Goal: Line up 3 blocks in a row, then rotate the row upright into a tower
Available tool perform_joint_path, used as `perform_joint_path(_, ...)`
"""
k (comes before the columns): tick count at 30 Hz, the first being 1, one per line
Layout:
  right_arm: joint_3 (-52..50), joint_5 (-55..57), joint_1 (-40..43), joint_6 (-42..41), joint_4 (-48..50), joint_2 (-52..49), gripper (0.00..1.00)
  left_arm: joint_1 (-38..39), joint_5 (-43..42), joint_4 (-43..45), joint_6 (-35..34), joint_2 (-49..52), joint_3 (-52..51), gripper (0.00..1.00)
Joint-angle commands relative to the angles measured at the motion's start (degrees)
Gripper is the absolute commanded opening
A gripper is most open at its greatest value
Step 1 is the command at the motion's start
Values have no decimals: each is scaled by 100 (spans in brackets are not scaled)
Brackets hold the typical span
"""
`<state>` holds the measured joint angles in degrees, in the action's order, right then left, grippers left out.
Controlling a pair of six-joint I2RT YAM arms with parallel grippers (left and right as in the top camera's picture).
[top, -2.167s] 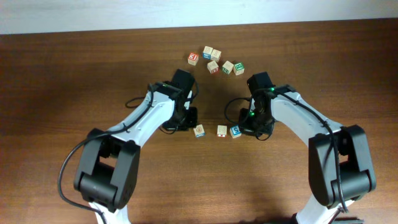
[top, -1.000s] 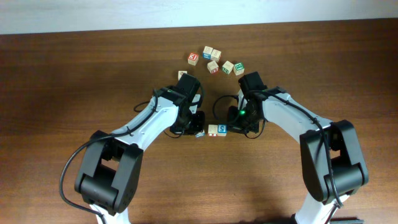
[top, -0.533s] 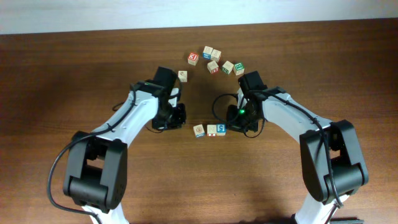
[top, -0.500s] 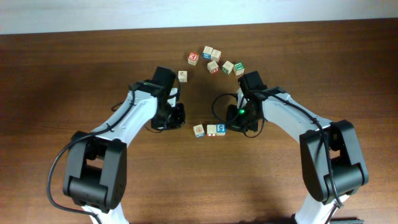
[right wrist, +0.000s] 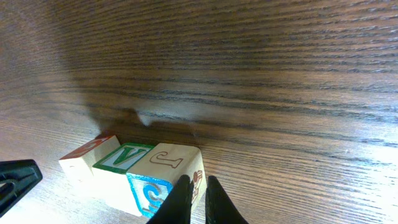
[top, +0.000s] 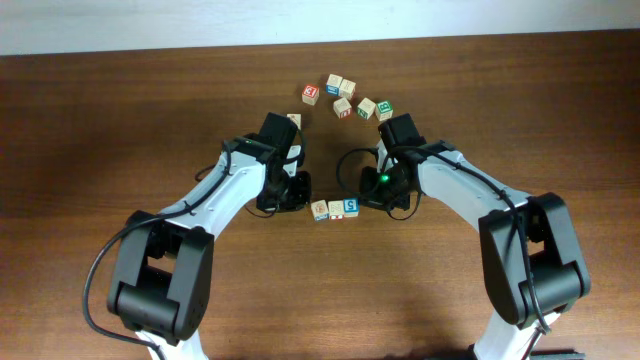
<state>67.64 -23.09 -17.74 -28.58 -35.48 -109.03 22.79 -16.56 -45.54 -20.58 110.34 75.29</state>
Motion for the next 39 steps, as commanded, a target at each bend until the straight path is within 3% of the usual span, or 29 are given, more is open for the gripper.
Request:
perform_joint_path(1, -24, -48, -33, -46, 22, -101, 10, 120, -173, 116, 90, -155, -120, 2)
perform_joint_path(16, -24, -48, -33, -44, 33, -101, 11, 273, 214, 914, 92, -155, -319, 3)
perform_joint_path(31, -24, -48, -33, -42, 33, -101, 11, 348, 299, 857, 94, -155, -319, 2)
perform_joint_path(39, -24, -48, -33, -39, 26, -101, 10, 326, 758, 586, 85, -155, -319, 1)
